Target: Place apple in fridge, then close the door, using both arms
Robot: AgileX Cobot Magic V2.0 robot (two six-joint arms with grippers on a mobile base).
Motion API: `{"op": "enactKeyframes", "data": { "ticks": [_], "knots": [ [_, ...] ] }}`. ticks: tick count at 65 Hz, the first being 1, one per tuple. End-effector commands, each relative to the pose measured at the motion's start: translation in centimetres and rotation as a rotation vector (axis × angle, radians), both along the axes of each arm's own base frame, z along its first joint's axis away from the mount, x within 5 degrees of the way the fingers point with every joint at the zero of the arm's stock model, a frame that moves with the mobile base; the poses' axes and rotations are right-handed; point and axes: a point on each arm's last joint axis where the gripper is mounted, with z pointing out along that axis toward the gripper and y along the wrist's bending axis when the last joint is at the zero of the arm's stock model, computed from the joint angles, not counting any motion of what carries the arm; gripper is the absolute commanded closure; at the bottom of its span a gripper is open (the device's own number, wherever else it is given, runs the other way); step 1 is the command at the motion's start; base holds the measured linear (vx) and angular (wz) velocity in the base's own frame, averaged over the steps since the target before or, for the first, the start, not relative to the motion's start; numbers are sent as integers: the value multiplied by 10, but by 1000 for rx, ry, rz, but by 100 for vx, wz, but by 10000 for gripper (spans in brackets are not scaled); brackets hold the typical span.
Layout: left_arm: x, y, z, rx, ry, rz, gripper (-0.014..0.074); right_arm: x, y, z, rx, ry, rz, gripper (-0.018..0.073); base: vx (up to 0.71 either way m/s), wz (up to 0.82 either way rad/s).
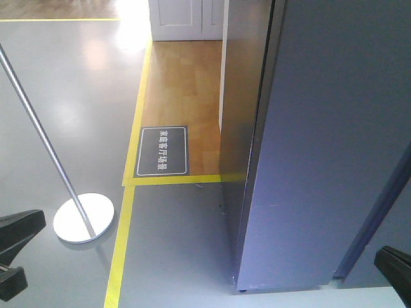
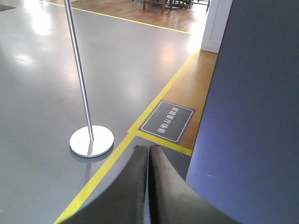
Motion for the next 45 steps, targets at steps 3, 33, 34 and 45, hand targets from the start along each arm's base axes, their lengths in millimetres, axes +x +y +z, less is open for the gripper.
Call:
{"op": "enactKeyframes", "data": {
  "ticks": [3, 33, 34, 45],
  "knots": [
    [2, 1, 12, -38, -45, 34, 603, 3, -2, 12, 32, -50, -28, 555, 0, 0],
    [2, 1, 12, -38, -45, 34, 603, 3, -2, 12, 32, -50, -28, 555, 0, 0],
    [2, 1, 12, -38, -45, 34, 603, 3, -2, 12, 32, -50, -28, 555, 0, 0],
    [2, 1, 12, -37, -46, 34, 603, 3, -2, 12, 32, -50, -28, 555, 0, 0]
  ]
}}
